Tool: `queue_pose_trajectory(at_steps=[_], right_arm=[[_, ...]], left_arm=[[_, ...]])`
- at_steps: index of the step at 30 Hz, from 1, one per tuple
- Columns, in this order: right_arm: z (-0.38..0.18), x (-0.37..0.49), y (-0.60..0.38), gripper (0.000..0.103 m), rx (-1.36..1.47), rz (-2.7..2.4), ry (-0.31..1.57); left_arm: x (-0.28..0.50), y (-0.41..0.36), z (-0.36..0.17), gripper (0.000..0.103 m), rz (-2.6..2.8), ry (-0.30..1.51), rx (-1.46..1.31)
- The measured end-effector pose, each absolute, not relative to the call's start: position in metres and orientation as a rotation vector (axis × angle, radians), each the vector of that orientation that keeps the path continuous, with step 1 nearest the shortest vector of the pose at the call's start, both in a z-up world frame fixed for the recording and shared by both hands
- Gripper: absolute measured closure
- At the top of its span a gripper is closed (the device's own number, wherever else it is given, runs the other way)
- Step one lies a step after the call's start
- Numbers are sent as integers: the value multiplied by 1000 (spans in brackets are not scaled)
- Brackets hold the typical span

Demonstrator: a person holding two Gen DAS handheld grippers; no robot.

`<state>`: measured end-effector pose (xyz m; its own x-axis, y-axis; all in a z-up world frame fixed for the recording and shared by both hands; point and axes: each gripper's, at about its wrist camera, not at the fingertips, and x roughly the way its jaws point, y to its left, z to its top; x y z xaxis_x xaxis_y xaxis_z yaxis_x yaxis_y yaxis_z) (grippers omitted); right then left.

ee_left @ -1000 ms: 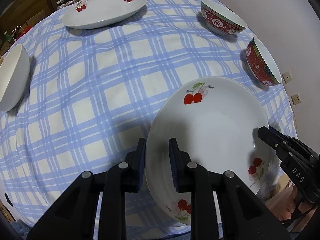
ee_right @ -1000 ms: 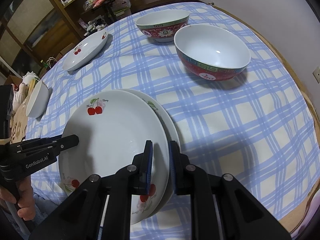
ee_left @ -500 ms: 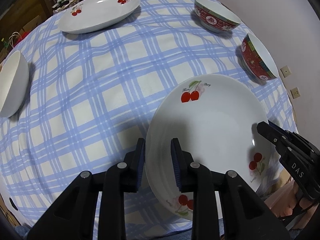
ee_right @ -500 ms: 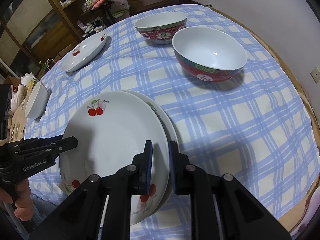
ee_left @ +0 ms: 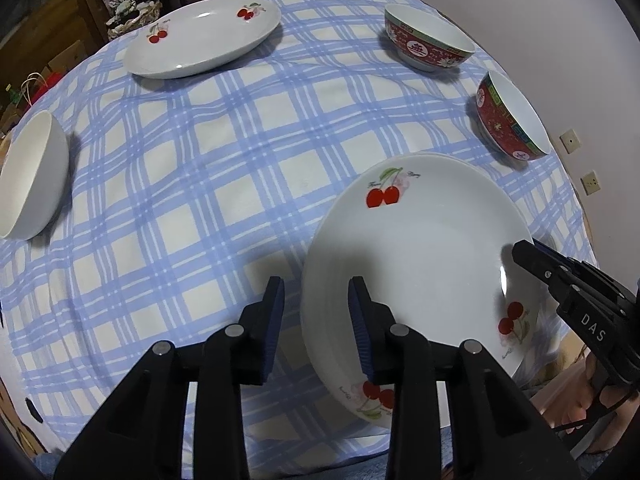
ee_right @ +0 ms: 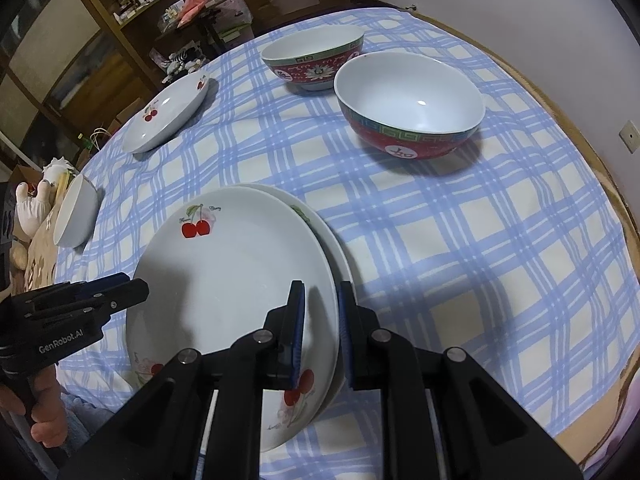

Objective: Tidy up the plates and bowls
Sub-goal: 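Lower the right tool's plate onto the other cherry plate to stack them, then open both tools and release the cherry plates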

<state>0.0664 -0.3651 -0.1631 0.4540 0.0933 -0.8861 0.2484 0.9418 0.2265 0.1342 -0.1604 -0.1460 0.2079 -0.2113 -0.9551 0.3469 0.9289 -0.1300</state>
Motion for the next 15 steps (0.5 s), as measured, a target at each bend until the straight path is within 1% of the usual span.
queue_pose_trajectory(at_steps=[3,5,7,9,13,14,15], right_arm=[[-161,64,-366,85,352,-106,1095],[-160,63,-367,85,353,-113,1090],[-159,62,-367,84,344,-128,1087],[-157,61,-367,77,334,-146,1080],[-153,60,-367,77,339,-136,1053],[-153,59,-366,76,334,-140,1051],[-152,59,-366,73,332,-143,1052]], left_arm=[[134,-159,-144,67,-384,1302,131],[133,-159,-144,62,-378,1297,145],[133,-159,-143,61,-372,1289,159],[133,-159,-142,59,-374,1289,164],[133,-157,-140,52,-362,1280,170],[132,-155,-139,51,-356,1276,173],[132,-155,-138,50,-352,1274,174]])
